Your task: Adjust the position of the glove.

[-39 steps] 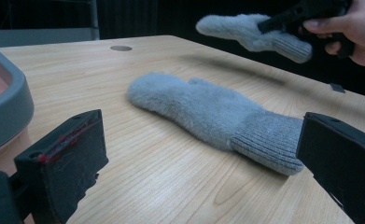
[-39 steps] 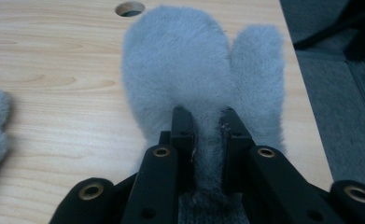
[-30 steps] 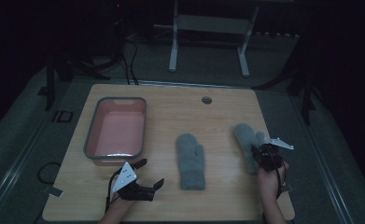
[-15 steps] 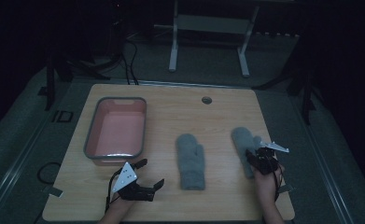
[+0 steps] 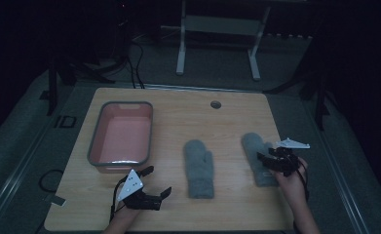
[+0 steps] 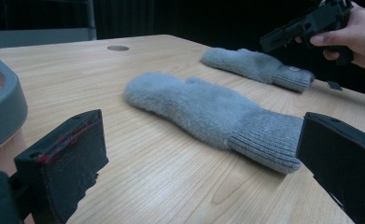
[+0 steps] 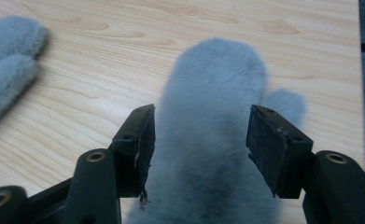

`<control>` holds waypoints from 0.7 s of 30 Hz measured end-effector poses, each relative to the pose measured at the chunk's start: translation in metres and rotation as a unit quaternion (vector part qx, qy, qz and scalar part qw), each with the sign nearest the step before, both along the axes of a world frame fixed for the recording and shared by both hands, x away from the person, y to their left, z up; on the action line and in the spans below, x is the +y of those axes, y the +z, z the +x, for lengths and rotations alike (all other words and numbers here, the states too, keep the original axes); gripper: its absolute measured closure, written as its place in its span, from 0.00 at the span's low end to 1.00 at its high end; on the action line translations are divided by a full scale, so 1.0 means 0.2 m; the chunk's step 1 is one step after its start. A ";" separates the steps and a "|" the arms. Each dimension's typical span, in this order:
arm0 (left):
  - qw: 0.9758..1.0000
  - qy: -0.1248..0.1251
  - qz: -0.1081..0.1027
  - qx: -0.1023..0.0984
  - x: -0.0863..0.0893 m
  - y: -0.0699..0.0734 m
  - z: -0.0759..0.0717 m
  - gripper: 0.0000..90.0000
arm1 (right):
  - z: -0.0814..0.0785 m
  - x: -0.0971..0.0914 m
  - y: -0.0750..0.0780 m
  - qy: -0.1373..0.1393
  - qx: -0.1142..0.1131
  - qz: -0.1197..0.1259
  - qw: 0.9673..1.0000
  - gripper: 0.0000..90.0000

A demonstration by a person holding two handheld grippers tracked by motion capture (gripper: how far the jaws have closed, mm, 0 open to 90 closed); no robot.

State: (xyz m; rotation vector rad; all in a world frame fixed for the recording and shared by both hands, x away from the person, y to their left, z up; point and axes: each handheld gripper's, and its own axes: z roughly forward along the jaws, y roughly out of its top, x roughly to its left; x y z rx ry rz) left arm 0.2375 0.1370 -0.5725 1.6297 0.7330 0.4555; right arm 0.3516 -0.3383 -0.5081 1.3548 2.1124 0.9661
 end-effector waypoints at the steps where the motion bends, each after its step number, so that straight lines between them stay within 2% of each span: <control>1: 1.000 0.000 -0.001 0.001 0.00 0.00 0.00 0.02 | 0.01 -0.01 0.00 0.004 -0.001 -0.006 1.000 0.49; 4: 1.000 0.000 0.000 0.000 0.00 0.00 0.00 0.02 | 0.03 -0.04 -0.01 0.014 0.006 -0.021 1.000 0.52; 6: 1.000 0.000 0.000 0.001 0.00 0.00 0.00 0.02 | 0.04 -0.05 -0.04 0.019 0.011 -0.022 1.000 0.53; 8: 1.000 0.000 0.000 0.001 0.00 0.00 0.00 0.02 | 0.05 -0.06 -0.07 0.014 0.016 -0.027 0.999 0.56; 12: 1.000 0.000 0.000 0.001 0.00 0.00 0.00 0.02 | 0.04 -0.07 -0.14 0.016 0.029 -0.006 0.999 0.57; 14: 1.000 0.000 0.000 0.001 0.00 0.00 0.00 0.02 | 0.04 -0.07 -0.16 0.016 0.028 -0.006 0.999 0.60; 17: 1.000 -0.001 0.000 0.000 0.00 0.00 0.00 0.02 | 0.04 -0.03 -0.19 0.006 0.029 0.001 1.000 0.70; 19: 1.000 -0.001 0.001 0.000 0.00 0.00 0.00 0.02 | 0.03 -0.02 -0.20 -0.015 0.029 0.021 0.999 0.77; 21: 1.000 -0.001 0.001 0.001 0.00 0.00 0.00 0.02 | 0.02 -0.01 -0.21 -0.023 0.024 0.023 0.999 0.83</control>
